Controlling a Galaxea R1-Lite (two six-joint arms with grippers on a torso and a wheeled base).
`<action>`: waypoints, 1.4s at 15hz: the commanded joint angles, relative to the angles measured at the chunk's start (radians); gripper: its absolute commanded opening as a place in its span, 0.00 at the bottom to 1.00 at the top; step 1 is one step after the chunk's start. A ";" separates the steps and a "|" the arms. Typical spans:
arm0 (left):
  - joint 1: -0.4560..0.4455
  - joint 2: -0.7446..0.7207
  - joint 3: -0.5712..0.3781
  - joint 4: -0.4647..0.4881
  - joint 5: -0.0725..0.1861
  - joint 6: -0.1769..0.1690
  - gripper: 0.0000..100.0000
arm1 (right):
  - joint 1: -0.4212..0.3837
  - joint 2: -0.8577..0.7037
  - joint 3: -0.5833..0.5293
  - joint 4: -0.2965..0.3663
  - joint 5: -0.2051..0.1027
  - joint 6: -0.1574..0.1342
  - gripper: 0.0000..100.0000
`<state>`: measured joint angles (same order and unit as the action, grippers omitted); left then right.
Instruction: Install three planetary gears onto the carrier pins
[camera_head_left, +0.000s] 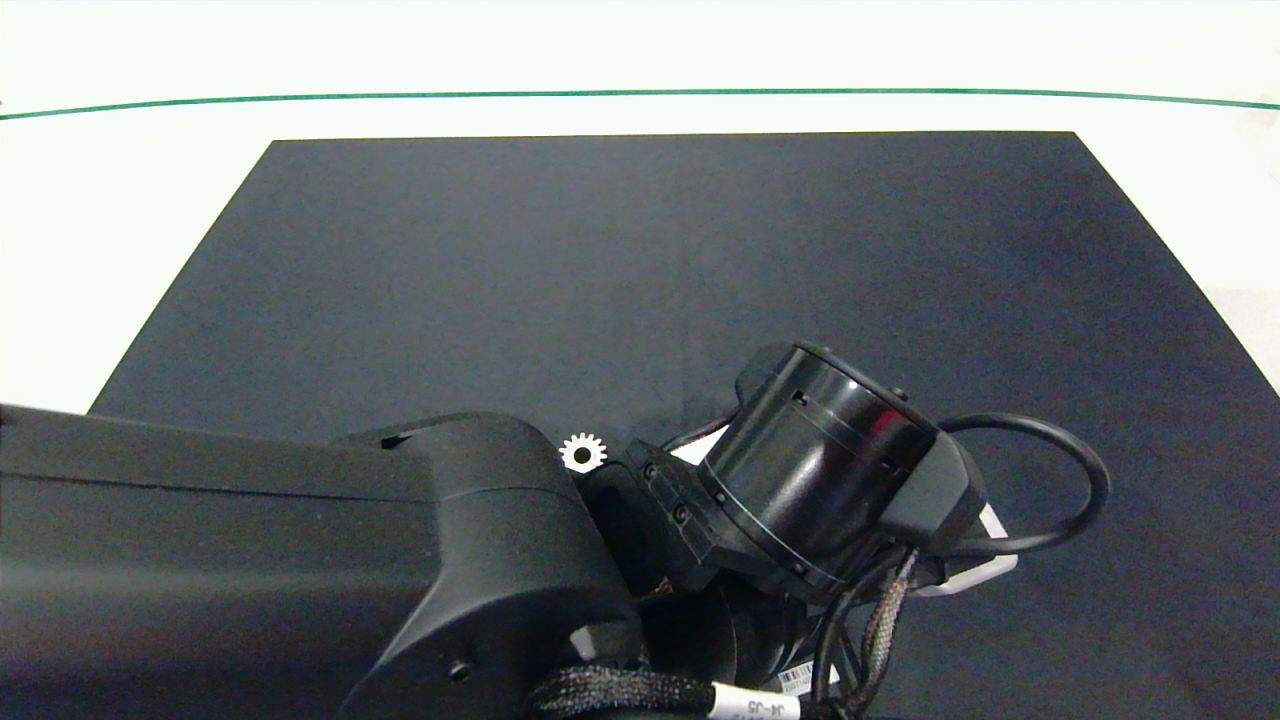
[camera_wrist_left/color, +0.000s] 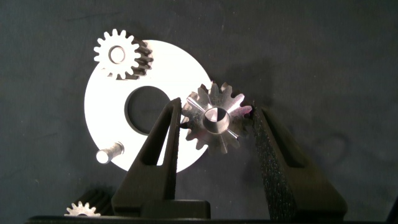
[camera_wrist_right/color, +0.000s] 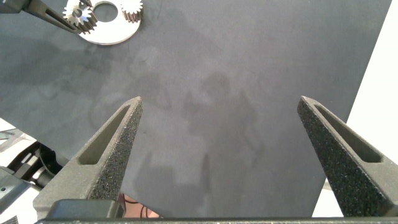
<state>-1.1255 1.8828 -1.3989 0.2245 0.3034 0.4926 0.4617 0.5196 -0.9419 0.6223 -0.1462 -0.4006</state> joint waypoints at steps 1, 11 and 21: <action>0.007 0.016 -0.005 0.001 0.002 0.011 0.10 | 0.000 0.000 0.000 0.004 0.000 -0.003 1.00; 0.026 0.032 -0.038 0.049 0.002 0.026 0.10 | 0.000 -0.001 0.000 0.005 -0.001 -0.003 1.00; 0.039 -0.008 0.009 0.073 0.003 0.024 0.10 | 0.000 -0.004 0.000 0.007 -0.001 -0.001 1.00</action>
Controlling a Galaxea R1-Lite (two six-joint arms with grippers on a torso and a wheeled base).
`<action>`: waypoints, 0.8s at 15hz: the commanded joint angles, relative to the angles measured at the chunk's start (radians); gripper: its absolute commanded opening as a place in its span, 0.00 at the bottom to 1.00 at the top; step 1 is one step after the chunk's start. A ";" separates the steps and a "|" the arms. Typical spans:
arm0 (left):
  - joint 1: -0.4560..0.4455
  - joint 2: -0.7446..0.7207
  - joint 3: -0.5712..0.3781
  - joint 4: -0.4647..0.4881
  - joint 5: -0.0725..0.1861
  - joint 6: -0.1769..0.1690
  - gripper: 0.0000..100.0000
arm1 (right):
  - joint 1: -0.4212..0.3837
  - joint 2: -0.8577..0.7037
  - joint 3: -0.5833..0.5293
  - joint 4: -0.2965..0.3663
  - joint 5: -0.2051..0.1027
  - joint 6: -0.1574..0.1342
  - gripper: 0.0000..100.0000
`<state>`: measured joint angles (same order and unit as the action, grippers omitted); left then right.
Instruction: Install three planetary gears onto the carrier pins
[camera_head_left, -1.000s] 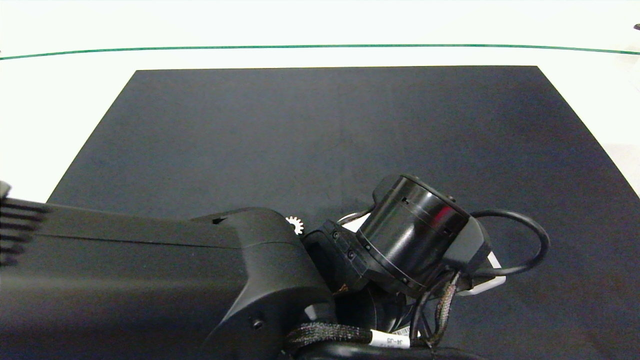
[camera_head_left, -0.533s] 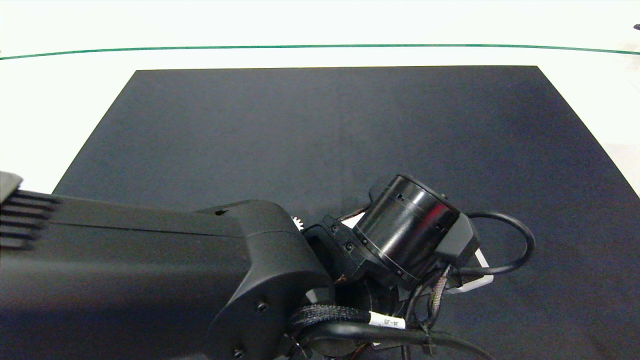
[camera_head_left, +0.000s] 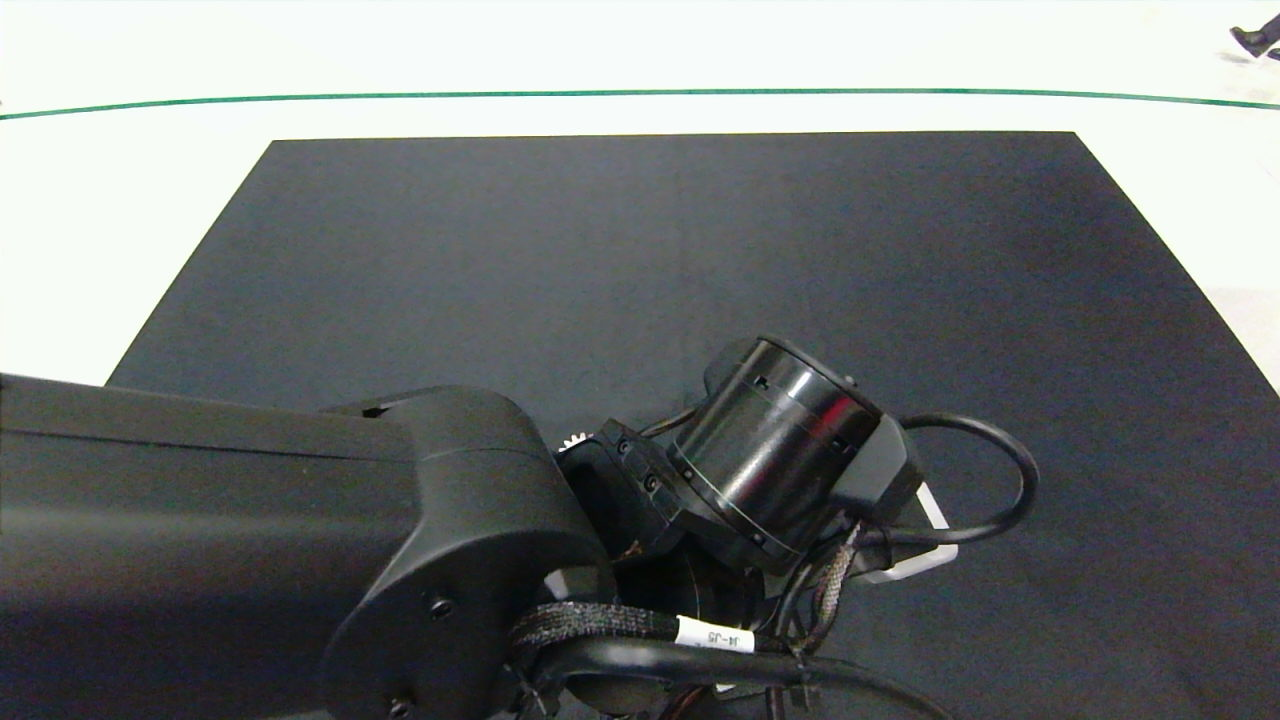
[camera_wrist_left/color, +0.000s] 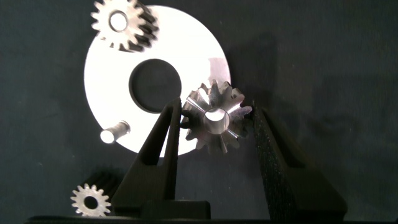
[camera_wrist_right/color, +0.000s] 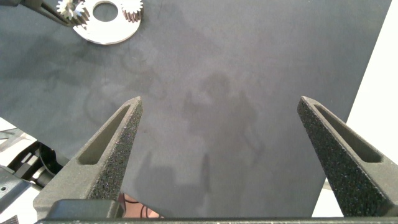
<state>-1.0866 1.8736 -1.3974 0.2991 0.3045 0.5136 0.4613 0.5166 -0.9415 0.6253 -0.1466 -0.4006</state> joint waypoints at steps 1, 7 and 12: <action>0.001 0.002 0.008 -0.002 0.002 0.002 0.10 | 0.000 -0.001 0.000 0.004 -0.001 -0.001 1.00; 0.013 0.015 0.018 -0.020 0.002 0.002 0.10 | 0.000 -0.003 0.000 0.017 0.001 -0.003 1.00; 0.014 0.027 0.018 -0.038 0.002 0.005 0.10 | 0.000 -0.003 0.001 0.017 -0.001 -0.003 1.00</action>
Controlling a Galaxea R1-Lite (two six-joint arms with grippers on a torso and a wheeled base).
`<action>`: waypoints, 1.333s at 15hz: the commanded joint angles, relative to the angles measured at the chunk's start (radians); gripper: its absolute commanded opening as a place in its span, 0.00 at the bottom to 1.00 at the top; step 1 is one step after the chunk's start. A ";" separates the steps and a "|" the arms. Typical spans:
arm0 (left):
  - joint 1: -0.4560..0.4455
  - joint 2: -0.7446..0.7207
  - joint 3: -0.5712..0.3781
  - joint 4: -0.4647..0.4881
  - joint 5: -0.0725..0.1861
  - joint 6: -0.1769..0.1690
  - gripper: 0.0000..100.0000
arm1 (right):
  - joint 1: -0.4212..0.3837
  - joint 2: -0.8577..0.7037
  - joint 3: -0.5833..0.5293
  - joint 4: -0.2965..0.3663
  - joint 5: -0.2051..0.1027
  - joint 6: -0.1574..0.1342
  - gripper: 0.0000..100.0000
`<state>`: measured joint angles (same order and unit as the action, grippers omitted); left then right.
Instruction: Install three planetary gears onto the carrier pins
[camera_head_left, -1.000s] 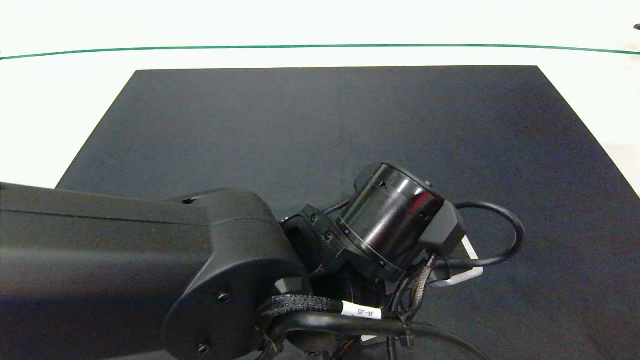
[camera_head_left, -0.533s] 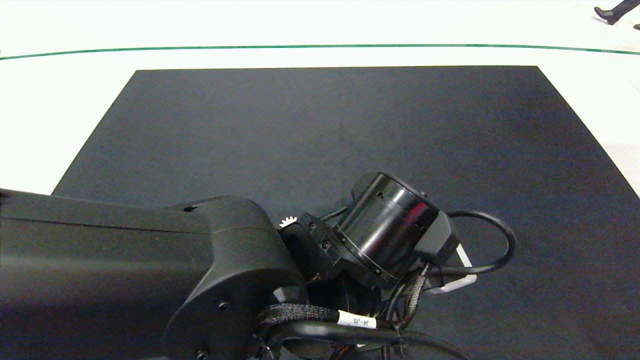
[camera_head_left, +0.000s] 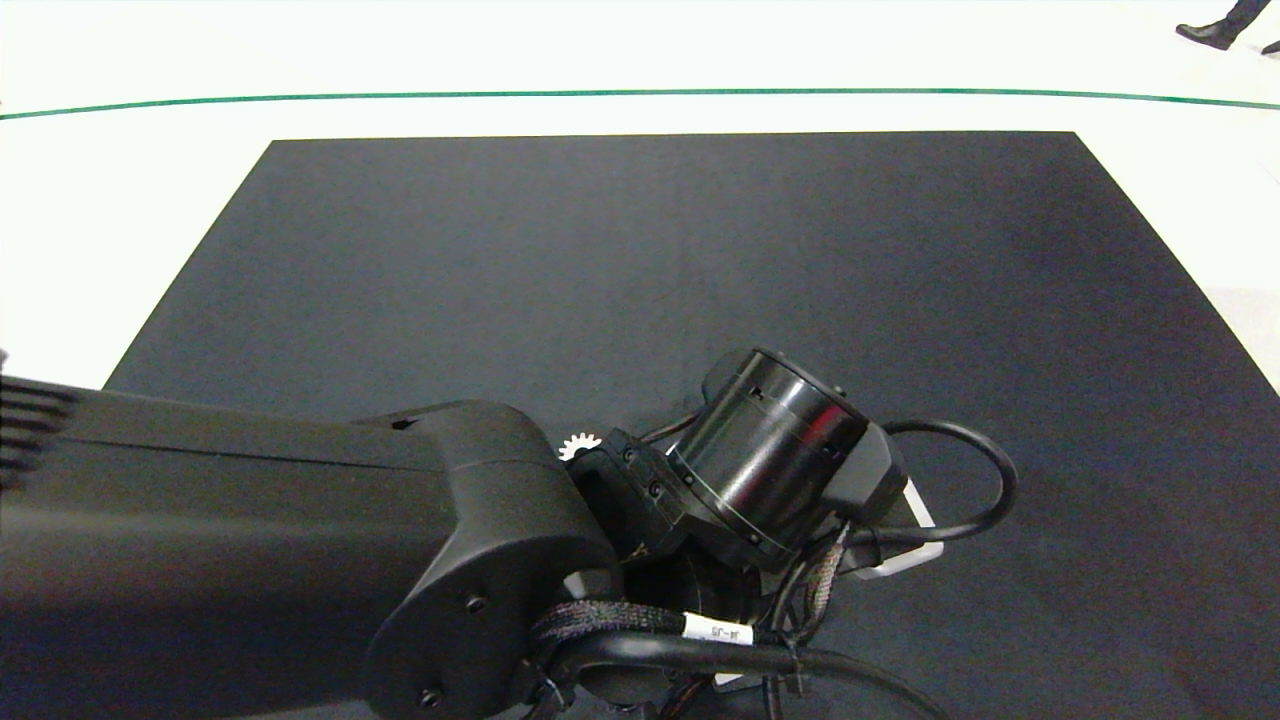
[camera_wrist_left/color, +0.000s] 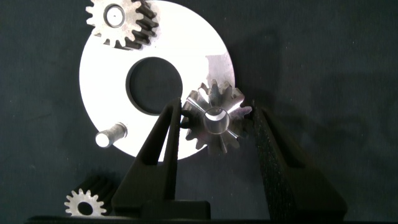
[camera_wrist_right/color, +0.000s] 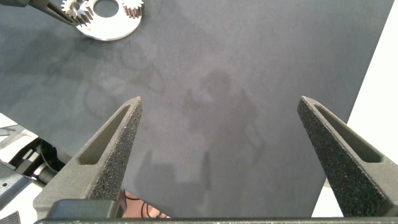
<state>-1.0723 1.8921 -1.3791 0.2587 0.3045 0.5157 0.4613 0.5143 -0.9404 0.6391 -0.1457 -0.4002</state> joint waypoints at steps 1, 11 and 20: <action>0.000 0.008 0.000 0.002 0.002 0.003 0.10 | 0.000 0.000 0.000 0.004 0.000 -0.002 1.00; 0.000 0.010 0.006 -0.013 -0.001 0.003 0.10 | 0.000 -0.002 0.000 0.004 0.000 -0.002 1.00; 0.000 0.028 0.012 -0.046 -0.005 0.003 0.10 | 0.000 -0.002 0.000 0.004 0.000 -0.002 1.00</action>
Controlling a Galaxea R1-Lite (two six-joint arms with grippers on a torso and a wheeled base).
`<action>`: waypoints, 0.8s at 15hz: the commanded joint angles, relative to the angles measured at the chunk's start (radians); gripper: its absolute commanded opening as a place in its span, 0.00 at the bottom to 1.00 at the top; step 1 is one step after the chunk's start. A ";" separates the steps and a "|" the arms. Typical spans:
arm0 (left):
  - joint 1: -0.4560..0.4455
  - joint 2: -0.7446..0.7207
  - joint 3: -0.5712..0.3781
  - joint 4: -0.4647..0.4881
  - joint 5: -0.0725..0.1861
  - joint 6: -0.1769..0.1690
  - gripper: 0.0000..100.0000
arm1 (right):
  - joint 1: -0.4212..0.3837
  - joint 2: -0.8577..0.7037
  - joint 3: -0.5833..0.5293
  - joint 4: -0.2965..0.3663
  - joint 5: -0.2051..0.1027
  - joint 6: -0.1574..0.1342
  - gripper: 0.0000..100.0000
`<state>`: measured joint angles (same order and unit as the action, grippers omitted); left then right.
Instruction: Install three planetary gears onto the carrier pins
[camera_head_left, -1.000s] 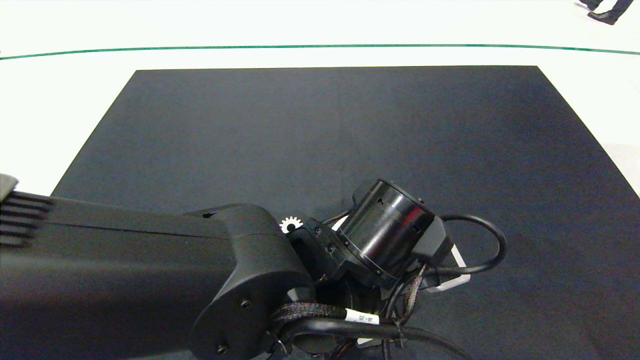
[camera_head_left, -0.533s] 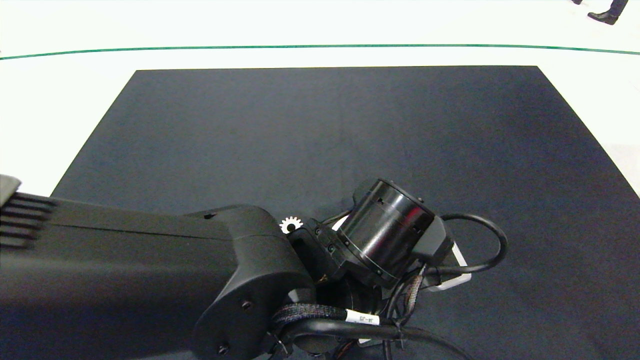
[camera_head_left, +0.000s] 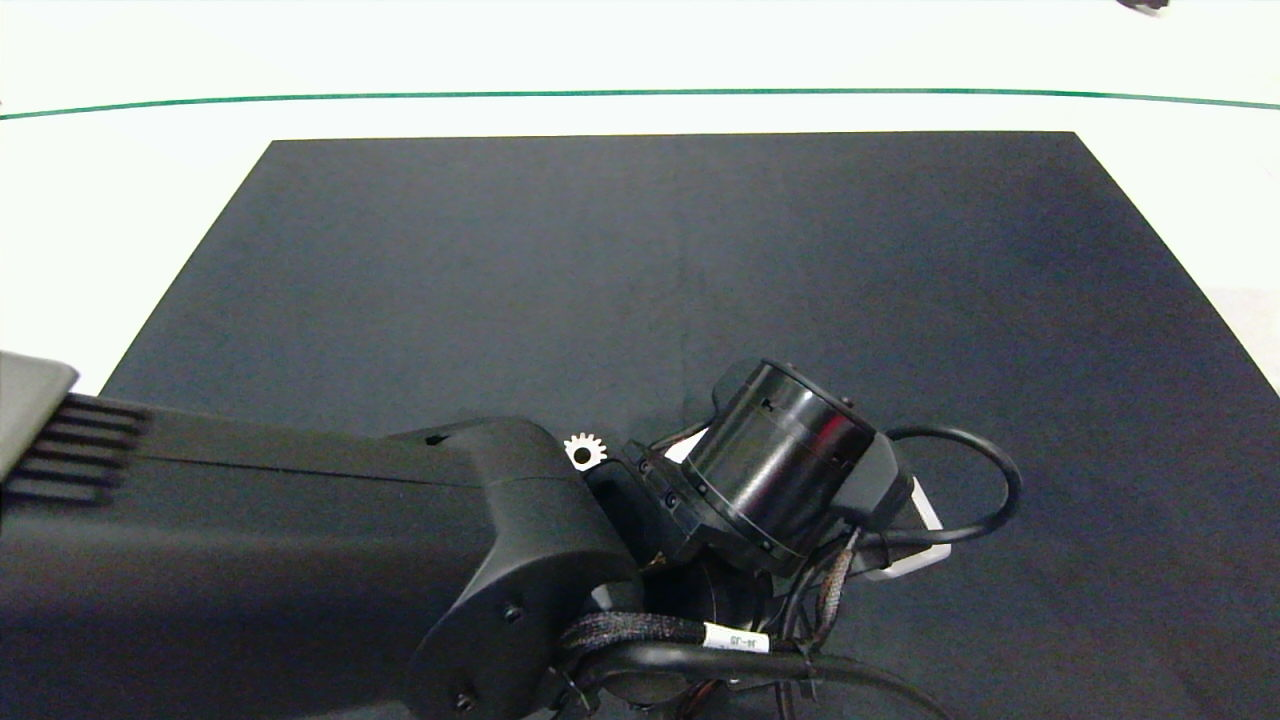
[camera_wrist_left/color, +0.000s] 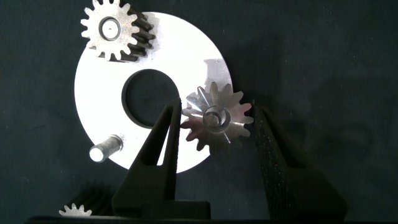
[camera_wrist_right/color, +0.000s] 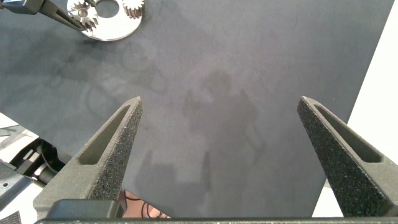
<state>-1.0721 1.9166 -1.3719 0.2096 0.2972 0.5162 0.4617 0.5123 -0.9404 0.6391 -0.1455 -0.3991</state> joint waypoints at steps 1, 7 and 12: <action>0.001 0.002 0.005 0.004 0.002 0.004 0.10 | 0.000 0.000 0.000 0.004 0.000 -0.003 1.00; 0.009 -0.011 0.007 0.005 0.002 0.008 0.10 | 0.000 0.000 0.003 0.005 0.000 -0.003 1.00; 0.008 -0.018 0.007 0.004 0.002 0.007 0.10 | 0.000 0.000 0.005 0.005 0.000 -0.003 1.00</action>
<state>-1.0645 1.9030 -1.3657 0.2136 0.2968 0.5209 0.4613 0.5123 -0.9357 0.6406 -0.1447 -0.3991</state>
